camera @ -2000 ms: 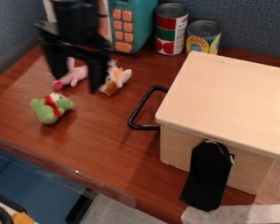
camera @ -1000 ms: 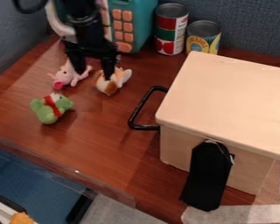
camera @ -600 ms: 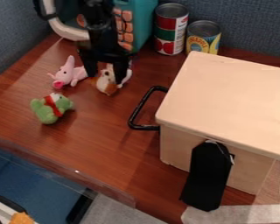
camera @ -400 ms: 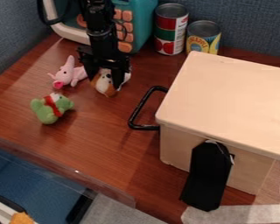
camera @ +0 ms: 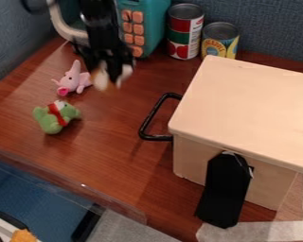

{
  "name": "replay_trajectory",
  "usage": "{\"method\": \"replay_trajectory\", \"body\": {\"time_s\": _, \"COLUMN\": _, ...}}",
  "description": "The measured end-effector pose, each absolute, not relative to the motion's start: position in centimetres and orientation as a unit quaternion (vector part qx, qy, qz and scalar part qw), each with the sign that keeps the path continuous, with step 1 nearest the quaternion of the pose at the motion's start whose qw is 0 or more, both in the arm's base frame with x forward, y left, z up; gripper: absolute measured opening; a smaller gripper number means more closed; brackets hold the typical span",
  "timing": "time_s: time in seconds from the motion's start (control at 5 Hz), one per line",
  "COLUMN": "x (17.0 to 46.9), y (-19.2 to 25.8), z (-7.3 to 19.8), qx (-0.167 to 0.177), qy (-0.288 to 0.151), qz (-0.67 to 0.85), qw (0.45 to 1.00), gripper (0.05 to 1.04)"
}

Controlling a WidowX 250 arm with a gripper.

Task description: Capture the toy

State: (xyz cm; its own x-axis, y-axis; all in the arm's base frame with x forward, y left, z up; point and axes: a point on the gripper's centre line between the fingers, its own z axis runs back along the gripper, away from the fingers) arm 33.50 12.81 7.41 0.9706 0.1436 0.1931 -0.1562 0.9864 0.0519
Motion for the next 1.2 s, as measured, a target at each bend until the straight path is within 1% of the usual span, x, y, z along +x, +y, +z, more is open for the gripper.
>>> {"method": "replay_trajectory", "body": {"time_s": 0.2, "x": 29.4, "y": 17.8, "z": 9.9, "qx": 0.02, "qy": -0.106, "qz": 0.126, "qw": 0.986, "gripper": 0.465}}
{"method": "replay_trajectory", "body": {"time_s": 0.4, "x": 26.4, "y": 21.9, "z": 10.0, "qx": 0.035, "qy": -0.102, "qz": 0.157, "qw": 0.982, "gripper": 0.465}}
{"method": "replay_trajectory", "body": {"time_s": 0.6, "x": 23.5, "y": 25.0, "z": 7.2, "qx": 0.027, "qy": -0.064, "qz": 0.169, "qw": 0.983, "gripper": 0.465}}
{"method": "replay_trajectory", "body": {"time_s": 0.8, "x": 22.3, "y": 27.3, "z": 4.8, "qx": 0.003, "qy": -0.039, "qz": 0.184, "qw": 0.982, "gripper": 0.517}}
{"method": "replay_trajectory", "body": {"time_s": 1.0, "x": 22.0, "y": 27.8, "z": 3.8, "qx": 0.002, "qy": -0.019, "qz": 0.201, "qw": 0.979, "gripper": 0.824}}
{"method": "replay_trajectory", "body": {"time_s": 1.2, "x": 22.1, "y": 27.7, "z": 3.6, "qx": 0.007, "qy": -0.017, "qz": 0.201, "qw": 0.979, "gripper": 1.022}}
